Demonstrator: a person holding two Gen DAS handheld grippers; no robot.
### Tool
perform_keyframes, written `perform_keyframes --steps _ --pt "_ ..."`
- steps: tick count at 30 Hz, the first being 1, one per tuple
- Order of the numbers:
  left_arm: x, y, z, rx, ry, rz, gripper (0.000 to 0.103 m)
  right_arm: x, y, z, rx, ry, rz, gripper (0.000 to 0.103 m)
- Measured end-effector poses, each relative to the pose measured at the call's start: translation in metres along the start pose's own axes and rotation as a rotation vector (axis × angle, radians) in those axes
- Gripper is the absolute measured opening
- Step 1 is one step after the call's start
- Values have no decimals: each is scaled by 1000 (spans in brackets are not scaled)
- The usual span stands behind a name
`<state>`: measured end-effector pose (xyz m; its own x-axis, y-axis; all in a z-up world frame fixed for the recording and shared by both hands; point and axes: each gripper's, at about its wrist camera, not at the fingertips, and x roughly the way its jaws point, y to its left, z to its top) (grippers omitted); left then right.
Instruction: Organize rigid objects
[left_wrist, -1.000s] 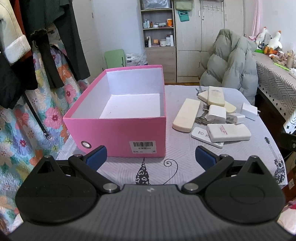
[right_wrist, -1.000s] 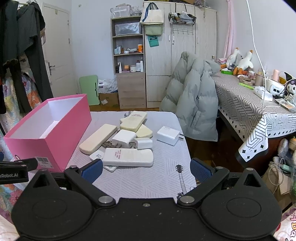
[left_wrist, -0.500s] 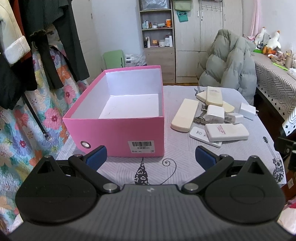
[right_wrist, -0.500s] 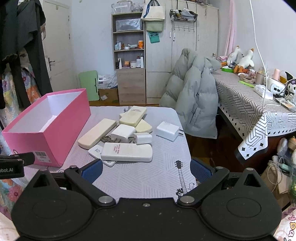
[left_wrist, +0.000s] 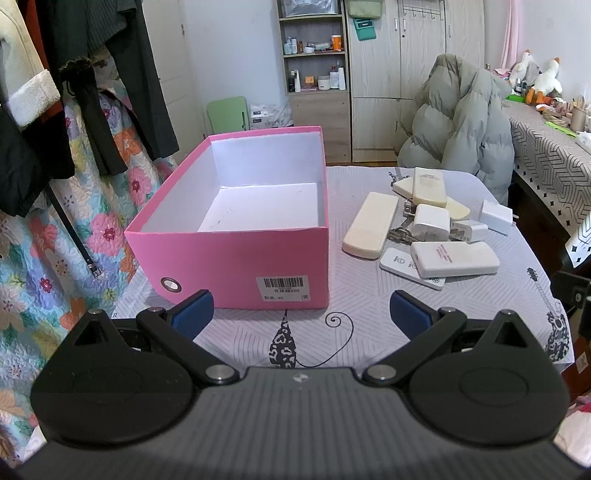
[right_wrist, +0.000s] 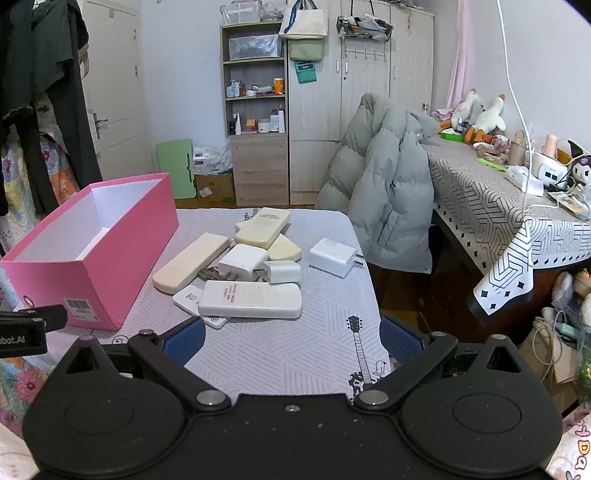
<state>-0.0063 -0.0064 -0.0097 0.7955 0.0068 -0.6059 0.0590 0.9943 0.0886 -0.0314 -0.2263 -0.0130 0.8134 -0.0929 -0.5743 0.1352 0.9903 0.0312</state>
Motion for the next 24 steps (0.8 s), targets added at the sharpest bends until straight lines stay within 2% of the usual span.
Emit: perform_keyframes --steps 24 --pt "7 0 -1 -12 19 10 103 7 2 -2 -12 29 -1 102"
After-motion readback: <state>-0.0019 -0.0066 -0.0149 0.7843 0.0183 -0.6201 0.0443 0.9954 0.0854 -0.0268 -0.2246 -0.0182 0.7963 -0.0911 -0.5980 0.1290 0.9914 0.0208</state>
